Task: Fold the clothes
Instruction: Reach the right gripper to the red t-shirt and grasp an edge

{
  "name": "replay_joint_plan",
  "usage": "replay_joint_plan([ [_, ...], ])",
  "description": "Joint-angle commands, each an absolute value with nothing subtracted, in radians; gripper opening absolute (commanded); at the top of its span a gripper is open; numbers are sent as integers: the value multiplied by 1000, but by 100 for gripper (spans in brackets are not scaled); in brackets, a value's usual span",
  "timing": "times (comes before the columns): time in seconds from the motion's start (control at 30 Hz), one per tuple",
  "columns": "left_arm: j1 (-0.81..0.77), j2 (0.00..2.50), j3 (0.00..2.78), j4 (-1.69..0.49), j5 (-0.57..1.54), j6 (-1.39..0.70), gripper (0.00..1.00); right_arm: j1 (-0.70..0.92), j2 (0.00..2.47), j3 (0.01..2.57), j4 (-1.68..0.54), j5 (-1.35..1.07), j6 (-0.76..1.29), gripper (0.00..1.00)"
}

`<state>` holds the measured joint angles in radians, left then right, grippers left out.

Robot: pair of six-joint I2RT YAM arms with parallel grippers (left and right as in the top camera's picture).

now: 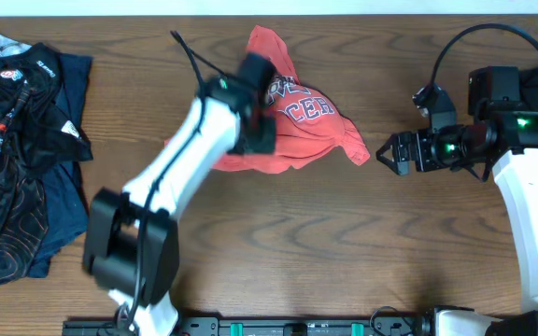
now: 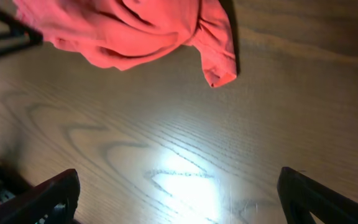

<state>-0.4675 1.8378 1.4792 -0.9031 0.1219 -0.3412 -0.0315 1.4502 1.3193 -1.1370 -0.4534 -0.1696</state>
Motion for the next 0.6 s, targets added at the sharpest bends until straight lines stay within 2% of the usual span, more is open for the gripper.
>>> replay_joint_plan([
  [0.0, -499, 1776, 1353, -844, 123, -402, 49, -36, 1431, 1343, -1147, -466, -192, 99],
  [0.13, -536, 1784, 1271, -752, 150, -403, 49, -36, 1431, 1343, -1159, -532, -192, 99],
  [0.17, -541, 1787, 1259, -724, 150, -402, 54, -36, 1431, 1343, -1164, -553, -192, 99],
  [0.37, -511, 1851, 1258, -572, 205, -402, 66, -33, 1431, 1343, -1200, -611, -226, 99],
  [0.57, -465, 1947, 1258, -503, 258, -421, 67, -11, 1431, 1343, -1235, -611, -237, 99],
])
